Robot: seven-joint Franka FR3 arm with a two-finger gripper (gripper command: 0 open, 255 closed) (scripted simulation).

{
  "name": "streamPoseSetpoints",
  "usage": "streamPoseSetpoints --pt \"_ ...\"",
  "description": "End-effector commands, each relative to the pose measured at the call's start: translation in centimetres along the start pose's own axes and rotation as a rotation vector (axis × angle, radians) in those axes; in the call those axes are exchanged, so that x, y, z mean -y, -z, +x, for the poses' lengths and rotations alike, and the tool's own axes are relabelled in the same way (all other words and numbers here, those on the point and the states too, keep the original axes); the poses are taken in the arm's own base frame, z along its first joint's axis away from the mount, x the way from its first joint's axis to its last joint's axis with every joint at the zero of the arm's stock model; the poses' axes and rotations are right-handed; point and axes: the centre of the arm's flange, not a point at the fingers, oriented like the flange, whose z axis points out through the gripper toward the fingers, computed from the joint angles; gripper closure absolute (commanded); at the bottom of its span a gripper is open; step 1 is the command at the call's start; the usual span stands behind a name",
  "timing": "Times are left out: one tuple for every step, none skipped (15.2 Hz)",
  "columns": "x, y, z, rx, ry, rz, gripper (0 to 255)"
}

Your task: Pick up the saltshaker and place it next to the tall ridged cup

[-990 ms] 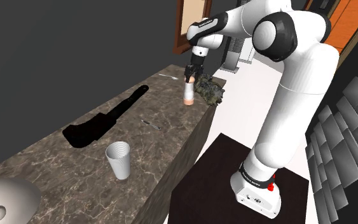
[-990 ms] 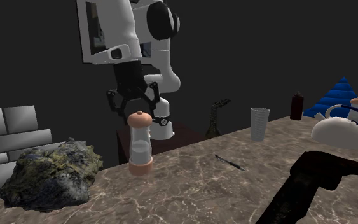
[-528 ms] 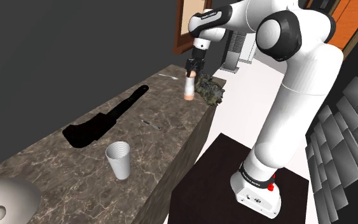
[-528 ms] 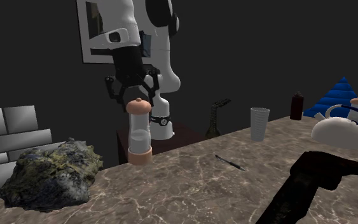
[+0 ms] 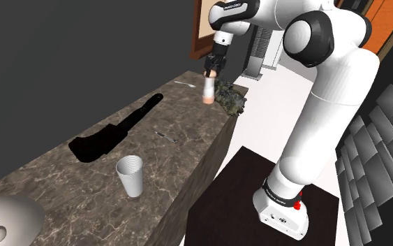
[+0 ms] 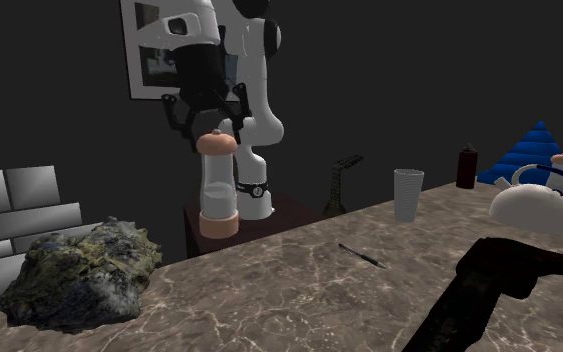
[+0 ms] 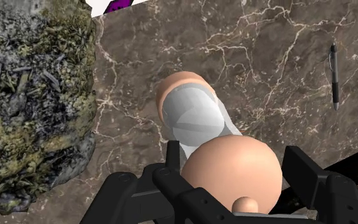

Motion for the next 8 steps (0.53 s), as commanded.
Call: streamPoseSetpoints --pt "0.2 1.0 0.0 0.0 0.0 0.0 255" --pt "0.3 1.5 0.0 0.0 0.0 0.0 255" --pt "0.3 2.1 0.1 0.0 0.0 0.0 255" --pt "0.4 2.6 0.1 0.0 0.0 0.0 255" --pt "0.5 3.1 0.1 0.0 0.0 0.0 255" --pt "0.6 3.6 0.1 0.0 0.0 0.0 255" --pt "0.7 4.1 0.1 0.0 0.0 0.0 255" --pt "0.8 4.7 0.1 0.0 0.0 0.0 255"
